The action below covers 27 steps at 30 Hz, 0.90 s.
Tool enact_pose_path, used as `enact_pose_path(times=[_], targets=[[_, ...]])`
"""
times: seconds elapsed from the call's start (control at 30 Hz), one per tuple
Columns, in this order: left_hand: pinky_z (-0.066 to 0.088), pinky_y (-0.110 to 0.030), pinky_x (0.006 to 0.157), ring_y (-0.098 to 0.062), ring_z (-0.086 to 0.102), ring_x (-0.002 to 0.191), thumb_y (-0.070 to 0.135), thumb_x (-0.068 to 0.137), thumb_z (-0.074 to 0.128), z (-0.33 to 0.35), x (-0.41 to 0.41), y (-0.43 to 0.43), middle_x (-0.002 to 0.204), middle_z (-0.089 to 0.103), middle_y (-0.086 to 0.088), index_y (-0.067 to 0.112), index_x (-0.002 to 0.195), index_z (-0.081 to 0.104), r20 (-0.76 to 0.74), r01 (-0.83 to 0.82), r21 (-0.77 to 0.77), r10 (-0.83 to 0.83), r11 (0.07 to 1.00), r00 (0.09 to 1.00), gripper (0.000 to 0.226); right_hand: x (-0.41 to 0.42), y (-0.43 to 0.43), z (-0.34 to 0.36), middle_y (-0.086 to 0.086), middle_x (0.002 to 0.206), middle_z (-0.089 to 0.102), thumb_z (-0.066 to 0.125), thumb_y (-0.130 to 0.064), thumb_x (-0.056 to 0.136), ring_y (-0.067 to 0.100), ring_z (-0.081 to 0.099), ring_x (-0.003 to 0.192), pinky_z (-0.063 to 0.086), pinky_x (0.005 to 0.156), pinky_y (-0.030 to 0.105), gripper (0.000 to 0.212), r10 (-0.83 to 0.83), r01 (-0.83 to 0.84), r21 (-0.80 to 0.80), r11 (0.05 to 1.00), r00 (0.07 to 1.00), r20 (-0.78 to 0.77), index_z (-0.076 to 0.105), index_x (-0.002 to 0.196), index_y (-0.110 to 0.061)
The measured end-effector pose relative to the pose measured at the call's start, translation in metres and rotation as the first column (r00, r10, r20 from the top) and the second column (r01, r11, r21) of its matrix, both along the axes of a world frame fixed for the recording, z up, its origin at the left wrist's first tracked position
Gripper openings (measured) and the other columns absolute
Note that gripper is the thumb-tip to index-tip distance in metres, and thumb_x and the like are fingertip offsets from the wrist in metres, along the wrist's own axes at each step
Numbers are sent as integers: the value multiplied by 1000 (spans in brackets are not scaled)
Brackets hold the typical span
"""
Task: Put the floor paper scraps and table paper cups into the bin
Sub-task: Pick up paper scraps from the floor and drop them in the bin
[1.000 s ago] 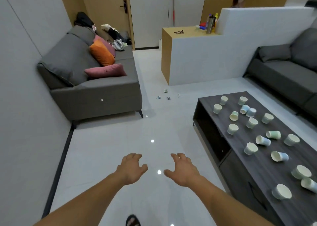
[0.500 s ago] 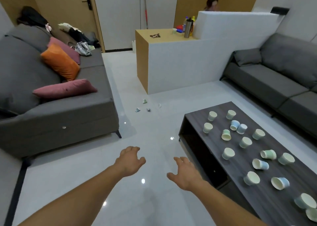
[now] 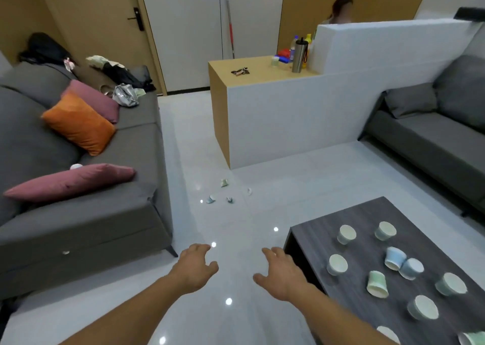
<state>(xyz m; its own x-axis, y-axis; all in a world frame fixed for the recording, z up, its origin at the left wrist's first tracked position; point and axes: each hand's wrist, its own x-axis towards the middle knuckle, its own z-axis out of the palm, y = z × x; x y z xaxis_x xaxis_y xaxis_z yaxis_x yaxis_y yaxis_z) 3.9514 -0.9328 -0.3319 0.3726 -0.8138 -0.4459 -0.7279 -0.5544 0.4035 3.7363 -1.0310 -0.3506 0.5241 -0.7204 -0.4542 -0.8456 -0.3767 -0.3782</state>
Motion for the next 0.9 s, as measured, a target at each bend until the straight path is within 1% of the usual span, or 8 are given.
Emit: enact_pose_path(times=[0.13,0.27,0.57,0.7,0.9], targets=[[27,-35,114,-22,27,140,44,93,48,-6,17,-65,153,29,-2,18,146,31,-53,-68,19,69,998,996,61,20,-75,6,2,160,13,51,-54,93,26,23,142,33,112,40,80,22,-22,16,1000,1000,1,14,156,-21],[28,-35,114,-23,30,138,43,92,49,-12,49,-147,151,31,-5,18,146,32,-58,-97,8,97,995,994,62,53,-154,1,3,160,13,51,-54,93,27,24,141,33,112,40,80,37,-37,13,999,999,-14,14,156,-21],[29,-39,112,-28,28,139,47,92,47,-24,146,-340,152,30,-8,18,147,30,-91,-33,18,35,999,995,65,154,-324,-9,1,159,14,51,-56,90,26,24,141,34,109,40,81,31,-30,9,1000,993,-113,15,155,-24],[29,-40,112,-29,28,138,46,92,47,-20,184,-406,152,30,-8,18,146,31,-90,-29,17,30,999,995,63,199,-388,-10,1,158,18,53,-57,89,26,27,139,36,107,40,80,23,-24,-10,1000,995,-99,19,154,-24],[28,-41,113,-27,26,139,46,92,47,-33,231,-494,152,29,-6,17,146,31,-118,-116,26,118,993,986,63,259,-495,-36,2,158,19,52,-57,89,27,29,138,36,106,40,80,90,-88,36,996,993,-79,19,154,-24]])
